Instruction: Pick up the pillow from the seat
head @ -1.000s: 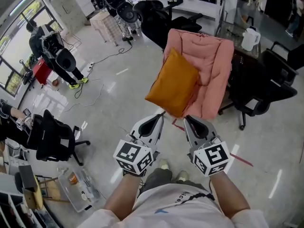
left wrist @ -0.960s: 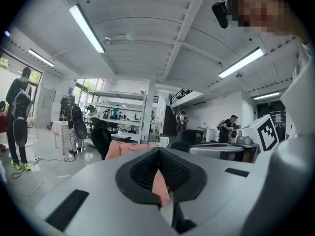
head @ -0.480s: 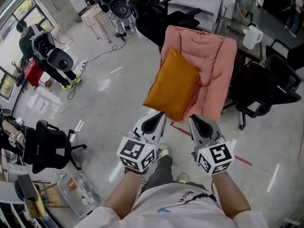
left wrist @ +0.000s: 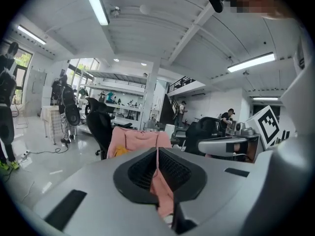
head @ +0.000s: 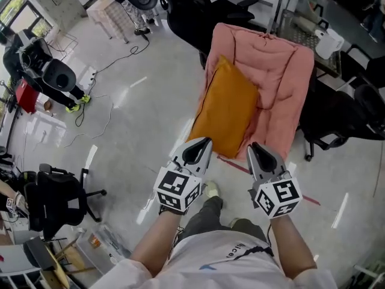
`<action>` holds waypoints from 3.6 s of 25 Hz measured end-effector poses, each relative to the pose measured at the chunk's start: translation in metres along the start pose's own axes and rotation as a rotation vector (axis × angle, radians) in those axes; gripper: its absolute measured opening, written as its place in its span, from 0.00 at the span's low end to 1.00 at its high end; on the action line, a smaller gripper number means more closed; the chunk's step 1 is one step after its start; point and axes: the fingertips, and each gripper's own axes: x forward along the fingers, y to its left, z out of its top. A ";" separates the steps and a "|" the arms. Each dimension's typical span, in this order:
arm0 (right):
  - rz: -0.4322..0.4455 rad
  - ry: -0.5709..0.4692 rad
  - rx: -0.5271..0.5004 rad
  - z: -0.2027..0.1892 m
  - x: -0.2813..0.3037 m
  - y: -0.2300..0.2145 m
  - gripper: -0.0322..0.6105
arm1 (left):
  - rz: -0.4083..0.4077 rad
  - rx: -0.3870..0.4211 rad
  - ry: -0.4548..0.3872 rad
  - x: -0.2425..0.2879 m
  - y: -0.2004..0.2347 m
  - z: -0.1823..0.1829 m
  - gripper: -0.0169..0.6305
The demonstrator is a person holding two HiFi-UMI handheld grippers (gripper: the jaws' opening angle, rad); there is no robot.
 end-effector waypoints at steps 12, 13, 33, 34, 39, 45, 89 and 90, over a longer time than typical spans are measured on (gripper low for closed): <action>-0.112 0.121 0.112 -0.067 0.092 -0.064 0.25 | -0.003 -0.029 0.152 0.102 0.109 -0.067 0.22; -0.122 0.128 0.122 -0.074 0.098 -0.071 0.26 | 0.002 -0.036 0.167 0.111 0.117 -0.075 0.24; -0.172 0.227 0.405 -0.252 0.226 -0.234 0.41 | 0.161 -0.083 0.393 0.259 0.234 -0.218 0.42; -0.180 0.229 0.432 -0.263 0.231 -0.241 0.42 | 0.167 -0.088 0.401 0.263 0.240 -0.224 0.43; -0.203 0.245 0.523 -0.310 0.253 -0.274 0.46 | 0.155 -0.101 0.437 0.290 0.258 -0.242 0.51; -0.185 0.269 0.610 -0.354 0.278 -0.300 0.51 | 0.110 -0.071 0.487 0.312 0.260 -0.253 0.53; -0.034 0.188 0.504 -0.214 0.228 -0.251 0.12 | 0.013 0.172 0.266 0.222 0.142 -0.071 0.14; -0.033 0.174 0.498 -0.199 0.222 -0.247 0.12 | 0.011 0.177 0.255 0.214 0.138 -0.057 0.14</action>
